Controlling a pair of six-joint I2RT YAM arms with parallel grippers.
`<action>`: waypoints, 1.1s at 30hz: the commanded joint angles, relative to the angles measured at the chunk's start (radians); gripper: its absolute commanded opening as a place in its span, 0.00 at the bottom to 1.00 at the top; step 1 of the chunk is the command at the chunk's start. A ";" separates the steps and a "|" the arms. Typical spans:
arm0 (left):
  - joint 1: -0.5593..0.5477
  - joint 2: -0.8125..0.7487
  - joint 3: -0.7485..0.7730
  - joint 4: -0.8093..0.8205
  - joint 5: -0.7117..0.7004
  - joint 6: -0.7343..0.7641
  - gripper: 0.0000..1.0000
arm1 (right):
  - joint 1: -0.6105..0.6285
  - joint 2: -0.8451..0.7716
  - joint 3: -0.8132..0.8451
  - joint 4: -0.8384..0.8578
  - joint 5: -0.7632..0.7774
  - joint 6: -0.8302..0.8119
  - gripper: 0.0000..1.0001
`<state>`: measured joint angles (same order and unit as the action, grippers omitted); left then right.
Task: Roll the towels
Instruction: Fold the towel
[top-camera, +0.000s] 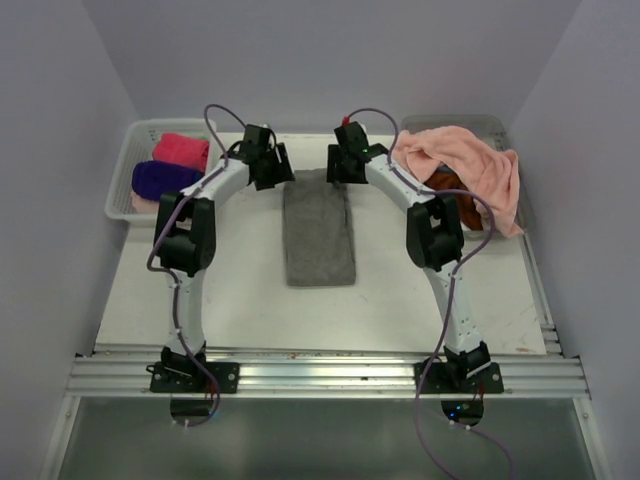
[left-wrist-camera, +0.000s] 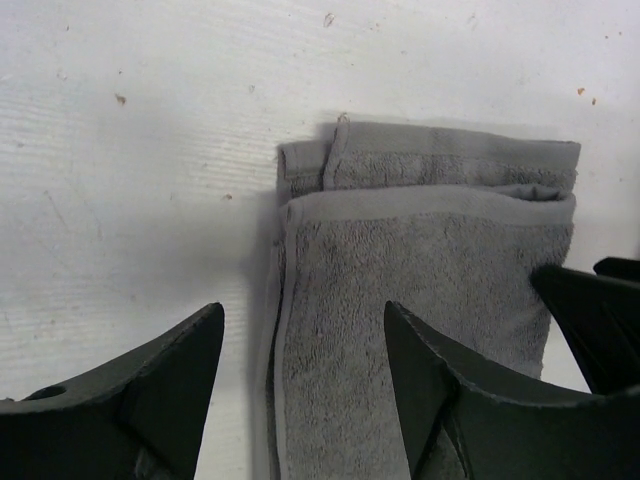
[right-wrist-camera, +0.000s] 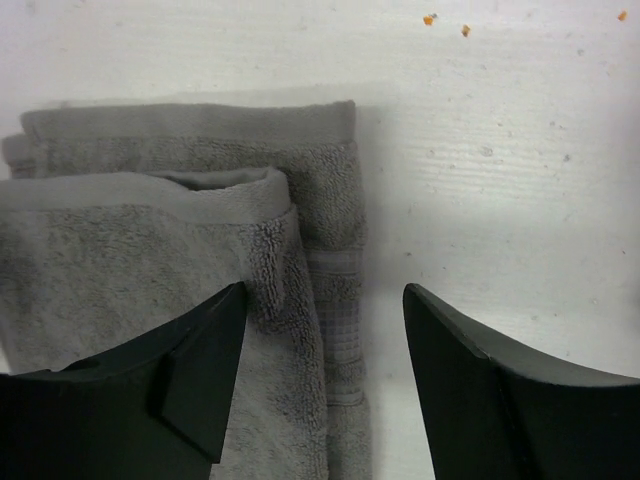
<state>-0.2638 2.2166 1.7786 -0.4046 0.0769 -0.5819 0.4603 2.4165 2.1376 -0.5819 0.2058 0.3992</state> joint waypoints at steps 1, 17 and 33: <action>0.005 -0.103 -0.066 0.041 0.021 0.017 0.68 | -0.020 0.026 0.079 -0.021 -0.077 0.012 0.69; -0.044 -0.250 -0.229 0.018 0.035 0.039 0.64 | -0.077 0.036 0.036 0.062 -0.241 0.099 0.03; -0.204 -0.570 -0.611 -0.033 0.049 0.036 0.66 | -0.080 -0.209 -0.238 0.082 -0.134 0.035 0.90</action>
<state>-0.4824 1.7432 1.2373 -0.4252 0.1127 -0.5404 0.3851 2.3615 1.9820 -0.5007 0.0277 0.4496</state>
